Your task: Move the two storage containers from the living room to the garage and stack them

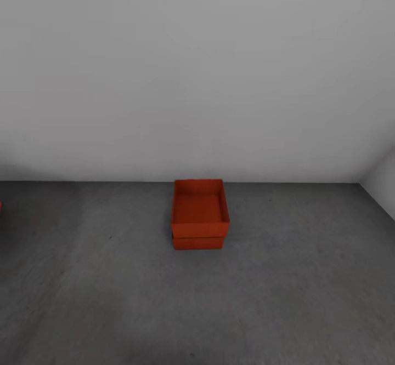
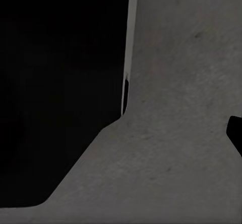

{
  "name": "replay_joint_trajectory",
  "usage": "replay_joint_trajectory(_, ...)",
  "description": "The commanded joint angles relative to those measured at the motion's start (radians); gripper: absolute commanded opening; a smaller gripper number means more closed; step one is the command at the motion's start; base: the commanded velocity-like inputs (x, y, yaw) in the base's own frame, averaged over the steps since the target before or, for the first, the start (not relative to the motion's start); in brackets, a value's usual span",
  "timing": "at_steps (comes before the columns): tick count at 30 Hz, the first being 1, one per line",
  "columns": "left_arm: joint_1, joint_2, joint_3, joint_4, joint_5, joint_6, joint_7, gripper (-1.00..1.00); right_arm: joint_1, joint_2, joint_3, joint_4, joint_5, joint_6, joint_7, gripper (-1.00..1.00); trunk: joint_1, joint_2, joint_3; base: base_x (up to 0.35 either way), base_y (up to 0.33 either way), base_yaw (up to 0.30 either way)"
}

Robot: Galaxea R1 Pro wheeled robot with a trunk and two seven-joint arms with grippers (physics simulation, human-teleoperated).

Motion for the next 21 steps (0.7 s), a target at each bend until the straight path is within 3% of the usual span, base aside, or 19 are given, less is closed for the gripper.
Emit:
replay_joint_trajectory(1, 0.0, 0.0, -0.009, -0.006, 0.008, -0.002, 0.003, 1.0, 0.0, 0.0, 0.005, 0.003, 0.0, -0.007, 0.005, 1.0, 0.0, -0.001, 0.001, 0.0, 0.0, 0.0)
replay_joint_trajectory(21, 0.0, -0.001, -0.007, -0.009, 0.006, -0.002, 0.003, 1.0, 0.002, 0.0, 0.005, 0.003, 0.001, -0.009, 0.007, 1.0, 0.0, -0.001, 0.032, 0.0, 0.0, 0.0)
